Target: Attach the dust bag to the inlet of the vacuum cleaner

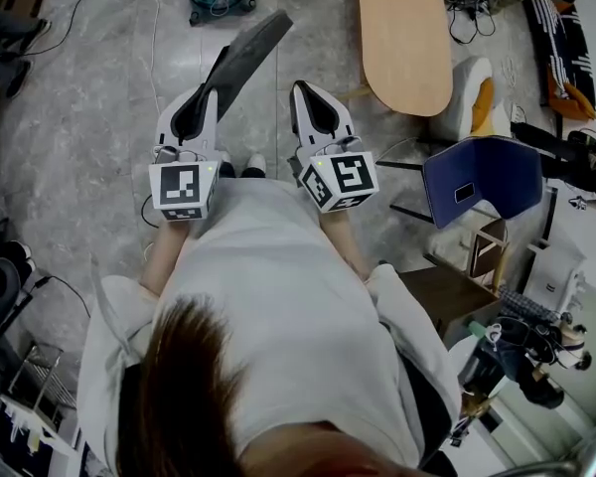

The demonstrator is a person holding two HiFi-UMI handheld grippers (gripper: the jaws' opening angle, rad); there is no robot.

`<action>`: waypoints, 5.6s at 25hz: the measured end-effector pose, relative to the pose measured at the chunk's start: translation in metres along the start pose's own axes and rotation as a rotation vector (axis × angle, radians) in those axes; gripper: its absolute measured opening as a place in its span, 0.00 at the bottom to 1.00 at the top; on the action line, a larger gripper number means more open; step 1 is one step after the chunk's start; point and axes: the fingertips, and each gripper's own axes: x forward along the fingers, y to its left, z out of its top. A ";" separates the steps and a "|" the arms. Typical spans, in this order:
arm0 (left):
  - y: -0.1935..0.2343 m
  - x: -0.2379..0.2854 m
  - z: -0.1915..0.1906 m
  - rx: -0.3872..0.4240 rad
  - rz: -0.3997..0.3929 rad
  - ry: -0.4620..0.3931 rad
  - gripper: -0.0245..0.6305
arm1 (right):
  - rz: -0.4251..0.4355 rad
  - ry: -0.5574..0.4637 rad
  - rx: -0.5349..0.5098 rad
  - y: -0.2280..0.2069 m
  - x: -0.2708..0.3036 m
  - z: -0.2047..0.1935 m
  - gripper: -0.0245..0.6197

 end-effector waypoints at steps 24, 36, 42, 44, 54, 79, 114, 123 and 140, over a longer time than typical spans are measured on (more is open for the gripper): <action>-0.005 0.023 -0.011 0.030 0.001 0.017 0.10 | -0.007 0.010 0.050 -0.035 0.000 -0.015 0.04; 0.086 0.093 0.001 0.113 -0.116 0.074 0.10 | -0.006 0.007 0.054 -0.023 0.124 0.018 0.04; 0.118 0.118 0.000 0.177 -0.170 0.086 0.10 | -0.045 0.001 0.045 -0.025 0.162 0.026 0.04; 0.124 0.124 0.000 0.191 -0.182 0.089 0.10 | -0.057 -0.002 0.046 -0.027 0.169 0.028 0.04; 0.141 0.151 -0.003 0.168 -0.192 0.116 0.10 | -0.049 0.025 0.058 -0.037 0.196 0.026 0.04; 0.161 0.312 0.026 0.077 0.022 0.128 0.10 | 0.136 0.089 0.035 -0.189 0.312 0.051 0.04; 0.329 0.455 0.030 0.086 -0.085 0.184 0.10 | 0.002 0.163 0.103 -0.219 0.515 0.065 0.04; 0.333 0.463 0.029 0.063 -0.125 0.187 0.10 | -0.001 0.190 0.084 -0.218 0.527 0.070 0.04; 0.314 0.483 0.037 0.112 -0.194 0.211 0.10 | 0.136 0.130 0.039 -0.231 0.564 0.098 0.04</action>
